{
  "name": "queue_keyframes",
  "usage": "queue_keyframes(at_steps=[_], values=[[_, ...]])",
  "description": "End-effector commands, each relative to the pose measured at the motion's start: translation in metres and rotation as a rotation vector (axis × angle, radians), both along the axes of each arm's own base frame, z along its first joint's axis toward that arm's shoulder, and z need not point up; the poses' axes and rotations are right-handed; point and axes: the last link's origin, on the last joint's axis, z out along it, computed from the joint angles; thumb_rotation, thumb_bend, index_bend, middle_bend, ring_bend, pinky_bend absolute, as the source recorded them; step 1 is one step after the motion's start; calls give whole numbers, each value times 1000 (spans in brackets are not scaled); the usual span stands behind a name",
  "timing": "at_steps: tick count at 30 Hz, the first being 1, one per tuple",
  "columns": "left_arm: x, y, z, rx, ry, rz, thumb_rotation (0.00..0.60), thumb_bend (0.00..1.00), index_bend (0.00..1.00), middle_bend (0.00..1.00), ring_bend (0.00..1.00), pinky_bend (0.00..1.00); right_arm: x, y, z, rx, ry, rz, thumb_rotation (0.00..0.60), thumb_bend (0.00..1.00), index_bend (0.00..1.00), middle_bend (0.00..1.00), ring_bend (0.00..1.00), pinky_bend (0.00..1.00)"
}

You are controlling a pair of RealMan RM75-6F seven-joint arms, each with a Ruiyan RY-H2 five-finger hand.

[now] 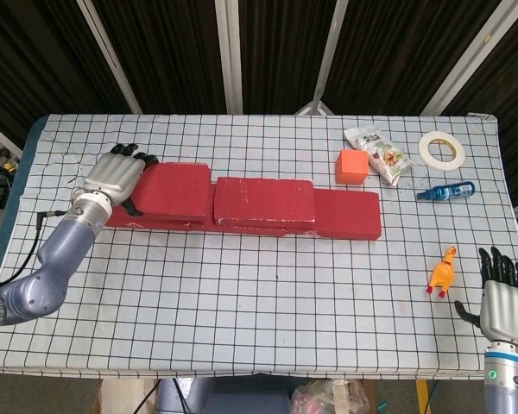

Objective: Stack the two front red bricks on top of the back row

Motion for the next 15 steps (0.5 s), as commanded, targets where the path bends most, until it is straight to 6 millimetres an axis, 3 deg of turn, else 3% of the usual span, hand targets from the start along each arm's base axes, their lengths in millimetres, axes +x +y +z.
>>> queue_keyframes(at_steps=[1, 15], values=[[-3, 7, 6, -3, 5, 6, 600, 0, 291, 218, 47, 72, 0, -2, 0, -13, 7, -5, 600, 236, 0, 0, 0, 0], [-21, 31, 4, -59, 2, 8, 600, 0, 302, 218, 47, 72, -7, -3, 6, -80, 52, -34, 600, 236, 0, 0, 0, 0]])
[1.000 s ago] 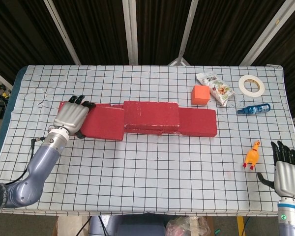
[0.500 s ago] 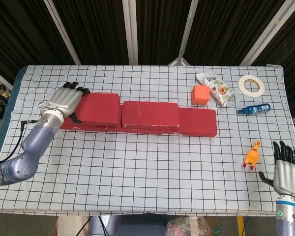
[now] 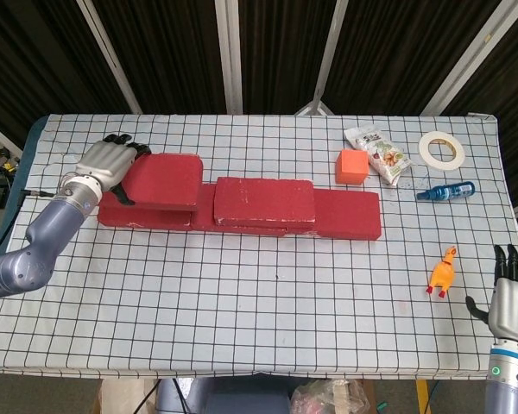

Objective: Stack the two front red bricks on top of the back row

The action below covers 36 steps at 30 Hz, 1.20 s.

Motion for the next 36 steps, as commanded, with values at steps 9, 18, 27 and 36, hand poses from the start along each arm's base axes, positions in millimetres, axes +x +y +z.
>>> queue_keyframes(at_steps=[9, 18, 27, 36], values=[[-19, 12, -25, -56, 19, 20, 600, 0, 302, 218, 47, 72, -2, -1, -2, -3, 13, -11, 600, 236, 0, 0, 0, 0], [-26, 18, -34, -61, 12, 17, 600, 0, 303, 218, 47, 72, -2, -3, -3, -3, 14, -13, 600, 236, 0, 0, 0, 0], [-33, 21, -45, -71, 14, 25, 600, 0, 302, 218, 47, 72, -2, -3, -4, -5, 10, -12, 600, 236, 0, 0, 0, 0], [-31, 23, -51, -72, 18, 17, 600, 0, 302, 218, 47, 72, -3, -4, -4, -1, 5, -11, 600, 235, 0, 0, 0, 0]])
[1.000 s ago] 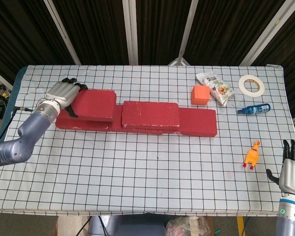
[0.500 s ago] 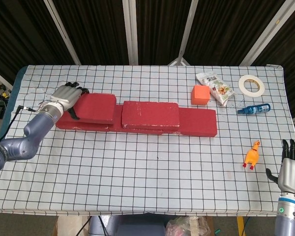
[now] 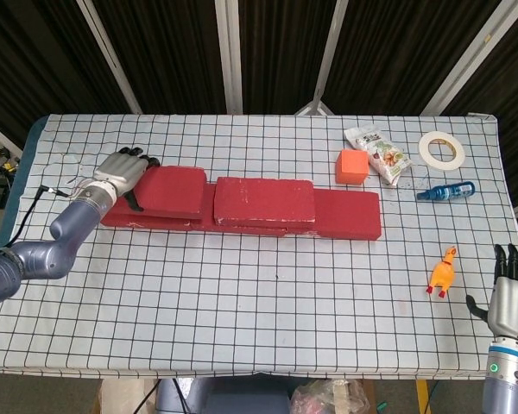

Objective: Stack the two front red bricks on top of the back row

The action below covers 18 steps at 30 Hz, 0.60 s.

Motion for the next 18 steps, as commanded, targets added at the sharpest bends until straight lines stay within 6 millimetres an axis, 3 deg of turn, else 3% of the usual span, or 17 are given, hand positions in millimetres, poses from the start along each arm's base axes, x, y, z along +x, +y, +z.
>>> queue_keyframes(at_steps=[1, 18], values=[[0, 0, -2, -2, 3, 0, 600, 0, 302, 218, 47, 72, 0, 0, 0, 0, -1, 1, 600, 236, 0, 0, 0, 0], [5, 2, -20, -19, 5, 3, 600, 0, 301, 218, 47, 72, -1, -1, 1, -4, -6, -2, 600, 236, 0, 0, 0, 0]])
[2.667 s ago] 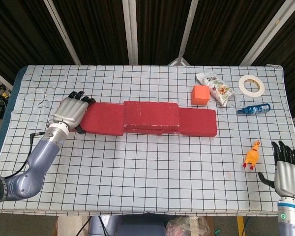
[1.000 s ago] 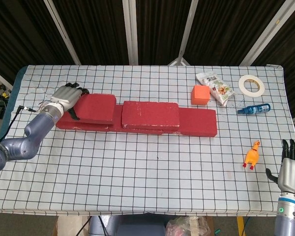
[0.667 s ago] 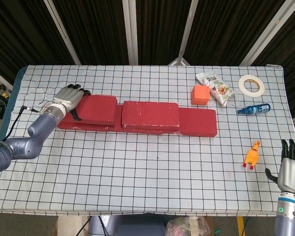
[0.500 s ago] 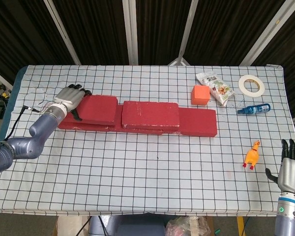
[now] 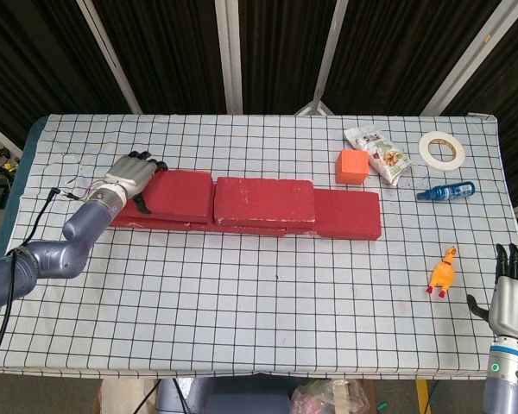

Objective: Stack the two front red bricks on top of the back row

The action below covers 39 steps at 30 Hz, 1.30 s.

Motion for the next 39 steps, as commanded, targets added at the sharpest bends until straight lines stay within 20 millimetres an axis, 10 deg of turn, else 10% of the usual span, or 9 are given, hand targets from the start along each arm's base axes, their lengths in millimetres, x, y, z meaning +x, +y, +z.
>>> queue_keyframes(at_steps=[1, 39], values=[[0, 0, -2, -1, 2, 0, 600, 0, 301, 218, 47, 72, 0, 0, 0, -1, -1, 0, 600, 235, 0, 0, 0, 0], [11, 1, -20, 6, 24, -7, 600, 0, 292, 217, 47, 68, -2, -2, 2, -6, -11, -1, 600, 235, 0, 0, 0, 0]])
